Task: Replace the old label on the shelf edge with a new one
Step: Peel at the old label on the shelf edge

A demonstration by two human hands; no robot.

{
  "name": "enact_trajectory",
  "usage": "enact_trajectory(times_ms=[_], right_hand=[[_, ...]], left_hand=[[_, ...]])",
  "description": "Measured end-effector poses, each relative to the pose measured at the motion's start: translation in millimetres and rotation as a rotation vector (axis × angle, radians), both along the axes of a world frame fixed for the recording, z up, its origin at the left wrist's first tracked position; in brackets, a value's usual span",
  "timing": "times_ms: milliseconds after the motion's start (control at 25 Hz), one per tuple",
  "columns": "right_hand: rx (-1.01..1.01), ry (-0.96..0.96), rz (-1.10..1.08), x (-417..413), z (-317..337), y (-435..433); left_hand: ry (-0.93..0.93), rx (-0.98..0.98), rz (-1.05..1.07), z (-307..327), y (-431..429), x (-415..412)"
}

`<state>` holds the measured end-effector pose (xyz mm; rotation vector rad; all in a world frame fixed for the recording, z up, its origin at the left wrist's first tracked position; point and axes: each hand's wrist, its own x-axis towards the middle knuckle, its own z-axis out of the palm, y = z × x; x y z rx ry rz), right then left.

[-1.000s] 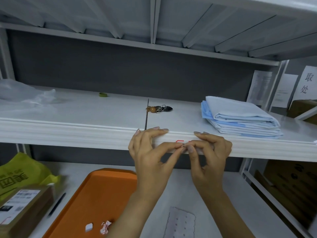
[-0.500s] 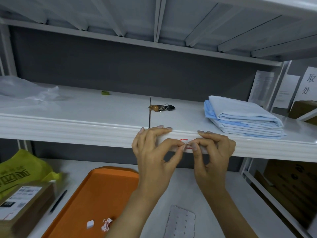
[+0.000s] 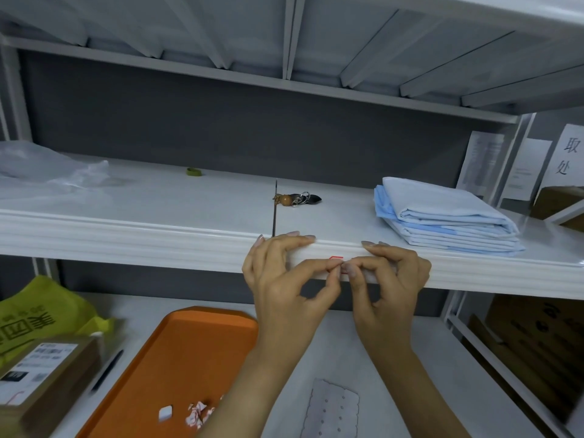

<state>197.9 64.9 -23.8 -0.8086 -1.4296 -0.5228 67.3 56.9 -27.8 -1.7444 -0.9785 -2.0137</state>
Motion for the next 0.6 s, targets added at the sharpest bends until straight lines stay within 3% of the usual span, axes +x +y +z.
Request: enact_trajectory(times_ms=[440,600], right_hand=[[0.022,0.034,0.018,1,1,0],[0.081,-0.080,0.039,12,1,2]], left_hand=[[-0.016,-0.021,0.035,0,0,2],[0.018,-0.007,0.030,0,1,-5]])
